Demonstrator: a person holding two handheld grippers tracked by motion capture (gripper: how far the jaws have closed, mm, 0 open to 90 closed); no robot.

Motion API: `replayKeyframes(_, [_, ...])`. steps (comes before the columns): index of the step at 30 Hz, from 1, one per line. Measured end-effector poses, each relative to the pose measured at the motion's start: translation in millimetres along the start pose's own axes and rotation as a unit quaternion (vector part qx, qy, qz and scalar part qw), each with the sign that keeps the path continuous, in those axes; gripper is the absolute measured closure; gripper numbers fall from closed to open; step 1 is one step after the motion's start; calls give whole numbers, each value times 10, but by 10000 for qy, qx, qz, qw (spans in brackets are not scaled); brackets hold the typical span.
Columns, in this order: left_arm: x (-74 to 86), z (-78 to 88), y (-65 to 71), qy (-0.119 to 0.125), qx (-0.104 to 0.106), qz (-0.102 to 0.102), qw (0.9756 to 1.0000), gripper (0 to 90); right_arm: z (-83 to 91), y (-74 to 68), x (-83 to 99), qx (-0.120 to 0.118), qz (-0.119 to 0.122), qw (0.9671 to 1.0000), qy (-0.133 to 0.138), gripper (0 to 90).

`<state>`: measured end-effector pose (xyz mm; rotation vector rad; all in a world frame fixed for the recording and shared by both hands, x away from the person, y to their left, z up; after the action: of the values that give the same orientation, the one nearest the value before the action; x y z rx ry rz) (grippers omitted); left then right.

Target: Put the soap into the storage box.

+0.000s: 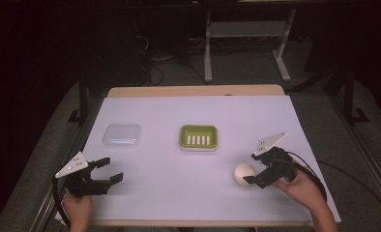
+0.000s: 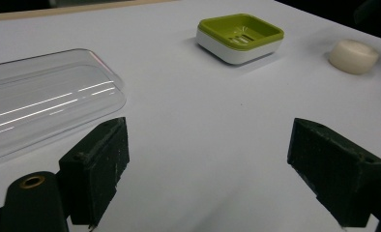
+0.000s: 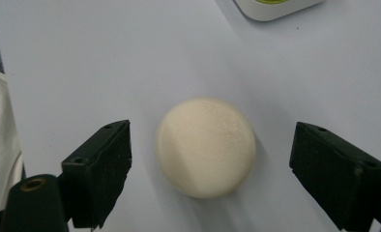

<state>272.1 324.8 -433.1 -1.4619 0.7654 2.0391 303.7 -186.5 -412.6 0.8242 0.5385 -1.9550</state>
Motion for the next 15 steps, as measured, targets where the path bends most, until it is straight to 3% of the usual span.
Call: replayKeyframes(15, [-11, -9, 6, 16, 38, 8, 10000, 145, -63, -14, 0, -31, -42, 10000, -13, 141])
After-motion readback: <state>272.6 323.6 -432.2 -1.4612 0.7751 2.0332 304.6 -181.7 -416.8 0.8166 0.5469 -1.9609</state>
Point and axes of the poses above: each handheld gripper's, and its own axes: z roughly backward along the jaws, x roughly out of its underside, y roughly to its right, the point moved 3 cm from there along -z, roughly forward along the jaws, and after that the axes turned 11 degrees about y, right-handed, at the moved point
